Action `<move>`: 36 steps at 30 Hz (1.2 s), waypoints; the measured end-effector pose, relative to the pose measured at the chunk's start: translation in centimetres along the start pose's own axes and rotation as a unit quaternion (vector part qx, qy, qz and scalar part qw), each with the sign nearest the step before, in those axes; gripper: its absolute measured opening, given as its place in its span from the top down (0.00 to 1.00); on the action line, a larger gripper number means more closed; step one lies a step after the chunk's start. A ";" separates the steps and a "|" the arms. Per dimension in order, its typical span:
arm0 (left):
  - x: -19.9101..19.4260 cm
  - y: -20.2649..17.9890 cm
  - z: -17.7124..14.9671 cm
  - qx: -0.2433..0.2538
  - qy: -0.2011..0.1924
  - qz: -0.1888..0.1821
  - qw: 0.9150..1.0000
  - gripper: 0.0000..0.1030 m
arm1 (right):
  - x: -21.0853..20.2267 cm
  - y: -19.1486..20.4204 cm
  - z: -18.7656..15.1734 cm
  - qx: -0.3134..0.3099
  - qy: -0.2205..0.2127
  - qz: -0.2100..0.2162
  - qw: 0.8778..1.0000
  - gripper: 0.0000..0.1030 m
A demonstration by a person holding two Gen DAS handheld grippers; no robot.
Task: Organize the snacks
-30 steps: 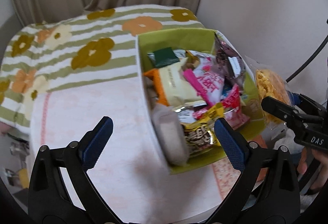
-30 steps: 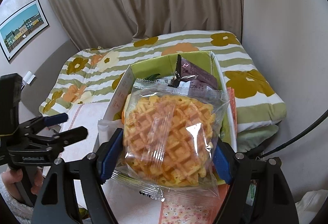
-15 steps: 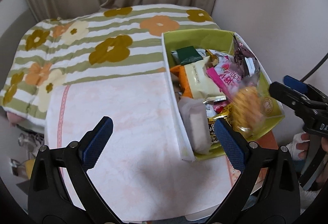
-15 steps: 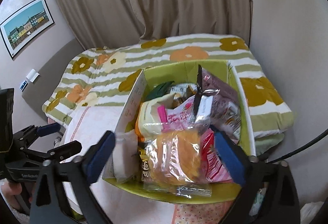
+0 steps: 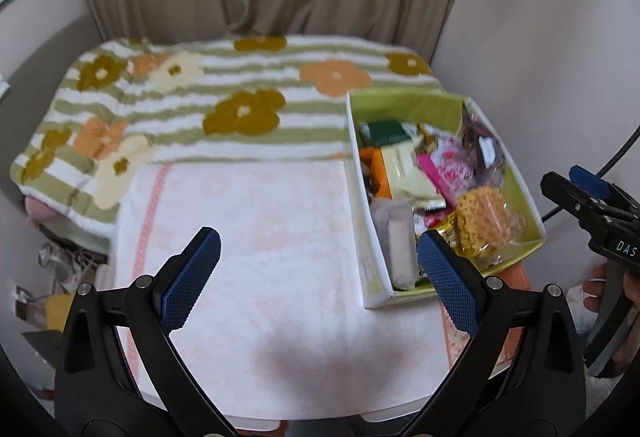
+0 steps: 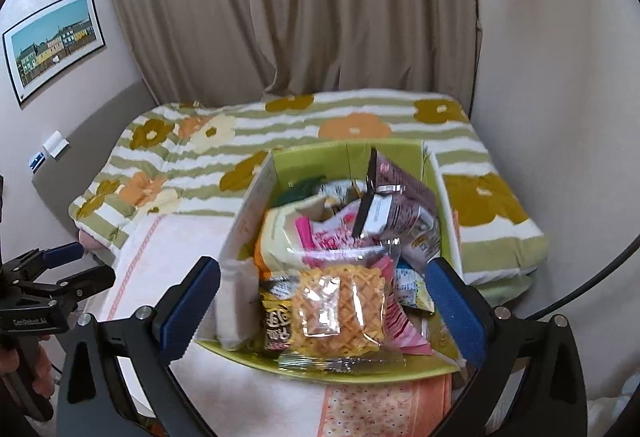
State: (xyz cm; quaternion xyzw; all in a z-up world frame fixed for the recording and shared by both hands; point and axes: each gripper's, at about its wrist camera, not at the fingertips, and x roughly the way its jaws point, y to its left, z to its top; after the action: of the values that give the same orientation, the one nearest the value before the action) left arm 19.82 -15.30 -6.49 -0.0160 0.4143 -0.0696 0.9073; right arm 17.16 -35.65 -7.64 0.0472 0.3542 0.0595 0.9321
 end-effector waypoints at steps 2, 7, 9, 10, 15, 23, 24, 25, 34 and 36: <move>-2.1 0.6 0.1 -0.004 -0.022 0.002 1.000 0.04 | -1.9 1.1 0.3 -0.006 -0.019 -0.009 1.000 0.01; -8.6 2.6 -0.5 -0.007 -0.087 0.007 0.996 0.04 | -7.5 4.8 -0.6 -0.004 -0.081 -0.033 0.996 0.01; -10.9 3.0 -1.3 0.005 -0.115 0.024 0.993 0.00 | -8.9 6.1 -1.2 -0.004 -0.096 -0.038 0.995 0.01; -11.9 3.3 -1.7 0.012 -0.129 0.032 0.991 0.00 | -9.6 6.8 -1.4 -0.005 -0.104 -0.040 0.994 0.01; -15.5 4.6 -4.0 0.021 -0.169 0.047 0.984 0.00 | -12.2 9.6 -3.2 -0.012 -0.128 -0.063 0.990 0.01; -17.5 6.6 -6.4 0.012 -0.179 0.034 0.983 0.00 | -13.4 11.9 -5.4 -0.003 -0.125 -0.078 0.989 0.01; -17.6 6.7 -6.6 0.012 -0.181 0.033 0.983 0.00 | -13.5 12.0 -5.5 -0.002 -0.126 -0.080 0.989 0.01; -17.7 6.8 -6.8 0.014 -0.181 0.032 0.983 0.00 | -13.6 12.1 -5.6 -0.001 -0.126 -0.081 0.989 0.01; -18.0 6.7 -7.3 0.024 -0.186 0.029 0.982 0.00 | -14.4 12.5 -6.0 0.004 -0.134 -0.087 0.987 0.01; -17.8 6.7 -7.1 0.026 -0.184 0.030 0.982 0.00 | -14.2 12.5 -5.9 0.005 -0.135 -0.087 0.987 0.01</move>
State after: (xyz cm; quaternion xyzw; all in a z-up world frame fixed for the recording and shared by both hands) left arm 3.68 -6.03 1.59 0.0071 0.2384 -0.0492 0.9699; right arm 1.73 -25.09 -1.08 0.0283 0.2284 -0.0304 0.9727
